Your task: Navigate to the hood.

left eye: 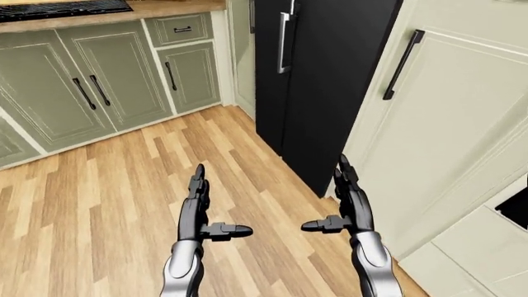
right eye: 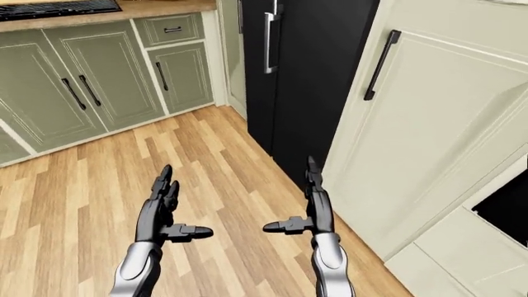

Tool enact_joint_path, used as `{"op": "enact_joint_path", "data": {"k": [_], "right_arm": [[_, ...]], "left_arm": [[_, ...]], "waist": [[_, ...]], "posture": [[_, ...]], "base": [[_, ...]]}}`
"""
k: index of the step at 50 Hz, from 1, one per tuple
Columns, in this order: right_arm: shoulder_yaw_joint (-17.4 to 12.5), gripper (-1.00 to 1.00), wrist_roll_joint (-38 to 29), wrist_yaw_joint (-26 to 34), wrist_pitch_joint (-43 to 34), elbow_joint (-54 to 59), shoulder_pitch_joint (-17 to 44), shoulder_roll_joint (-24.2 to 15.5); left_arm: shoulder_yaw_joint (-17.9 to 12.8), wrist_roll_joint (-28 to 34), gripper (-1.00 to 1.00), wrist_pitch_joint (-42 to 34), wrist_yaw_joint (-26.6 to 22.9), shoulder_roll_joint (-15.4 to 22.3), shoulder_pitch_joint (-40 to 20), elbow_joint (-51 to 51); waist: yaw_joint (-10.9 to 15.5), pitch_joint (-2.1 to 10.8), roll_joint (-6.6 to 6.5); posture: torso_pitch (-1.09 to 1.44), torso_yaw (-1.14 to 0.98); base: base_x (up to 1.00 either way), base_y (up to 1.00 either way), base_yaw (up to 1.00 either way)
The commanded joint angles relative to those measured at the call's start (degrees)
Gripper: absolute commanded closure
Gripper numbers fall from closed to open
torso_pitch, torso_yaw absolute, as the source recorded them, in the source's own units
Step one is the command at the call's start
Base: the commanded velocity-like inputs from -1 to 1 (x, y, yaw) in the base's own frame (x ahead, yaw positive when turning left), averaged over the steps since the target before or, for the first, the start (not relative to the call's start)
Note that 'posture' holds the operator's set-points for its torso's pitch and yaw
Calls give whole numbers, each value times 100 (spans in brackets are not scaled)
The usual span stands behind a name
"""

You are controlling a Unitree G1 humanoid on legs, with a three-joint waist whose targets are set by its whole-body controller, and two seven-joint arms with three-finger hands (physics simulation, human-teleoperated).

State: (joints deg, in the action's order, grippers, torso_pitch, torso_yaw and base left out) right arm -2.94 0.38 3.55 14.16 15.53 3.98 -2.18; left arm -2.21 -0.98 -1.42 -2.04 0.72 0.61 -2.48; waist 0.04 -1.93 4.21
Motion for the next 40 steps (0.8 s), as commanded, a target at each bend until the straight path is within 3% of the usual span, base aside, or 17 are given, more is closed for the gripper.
{"op": "enact_joint_path", "data": {"k": [1, 2, 5, 10, 13, 14, 15, 16, 17, 20, 26, 28, 29, 30, 32, 34, 40], "right_arm": [[-24, -100, 26, -15, 226, -111, 126, 2], [-22, -100, 28, -15, 209, -133, 118, 1], [-15, -100, 34, -14, 179, -208, 83, 2], [-17, -100, 40, 2, 205, -163, 101, -2], [-15, -100, 37, 6, 176, -212, 84, -3], [-16, -100, 39, 6, 178, -215, 83, -2], [0, -100, 29, 1, 111, -319, 44, 6], [3, -100, 28, 1, 101, -334, 39, 9], [-5, -100, 28, 3, 142, -275, 63, 5], [-9, -100, 35, 6, 165, -229, 81, 5], [-8, -100, 10, 9, 280, -69, 130, -4], [-7, -100, 18, 8, 222, -144, 104, -2], [-3, -100, 17, 6, 188, -184, 94, 1], [-1, -100, 17, 5, 169, -212, 85, 3], [-3, -100, 18, 0, 154, -226, 83, 4], [0, -100, 19, -5, 125, -276, 61, 9], [-15, -100, 36, -11, 161, -184, 104, 6]], "left_arm": [[1, -11, -100, 152, -12, 36, -75, 220], [1, -11, -100, 152, -12, 36, -75, 220], [1, -11, -100, 152, -12, 36, -75, 220], [1, -11, -100, 152, -12, 36, -75, 220], [1, -11, -100, 152, -12, 36, -75, 220], [1, -11, -100, 152, -12, 36, -75, 220], [1, -11, -100, 152, -12, 36, -75, 220], [1, -11, -100, 152, -12, 36, -75, 220], [1, -11, -100, 152, -12, 36, -75, 220], [1, -11, -100, 152, -12, 36, -75, 220], [1, -11, -100, 152, -12, 36, -75, 220], [1, -11, -100, 152, -12, 36, -75, 220], [1, -11, -100, 152, -12, 36, -75, 220], [1, -11, -100, 152, -12, 36, -75, 220], [1, -11, -100, 152, -12, 36, -75, 220], [1, -11, -100, 152, -12, 36, -75, 220], [1, -11, -100, 152, -12, 36, -75, 220]], "waist": [[-14, 37, -114], [34, 49, 20], [58, 116, -49], [11, 39, -424], [5, 55, -741], [11, 119, -924], [18, 205, -976], [92, 131, -847], [101, 115, -852], [159, 149, -665], [102, 33, -299], [82, 46, -57], [63, 127, 155], [33, 121, -33], [48, 40, -14], [58, 113, -73], [14, 38, -468]], "posture": [[0, 0], [0, 0], [0, 0], [0, 0], [0, 0], [0, 0], [0, 0], [0, 0], [0, 0], [0, 0], [0, 0], [0, 0], [0, 0], [0, 0], [0, 0], [0, 0], [0, 0]], "base": [[0, 0, 62], [0, 0, 62], [0, 0, 63], [0, 0, 62], [0, 0, 62], [0, 0, 62], [0, 0, 62], [0, 0, 62], [0, 0, 62], [0, 0, 62], [0, 0, 62], [0, 0, 63], [0, 0, 62], [0, 0, 62], [0, 0, 62], [0, 0, 62], [0, 0, 62]]}}
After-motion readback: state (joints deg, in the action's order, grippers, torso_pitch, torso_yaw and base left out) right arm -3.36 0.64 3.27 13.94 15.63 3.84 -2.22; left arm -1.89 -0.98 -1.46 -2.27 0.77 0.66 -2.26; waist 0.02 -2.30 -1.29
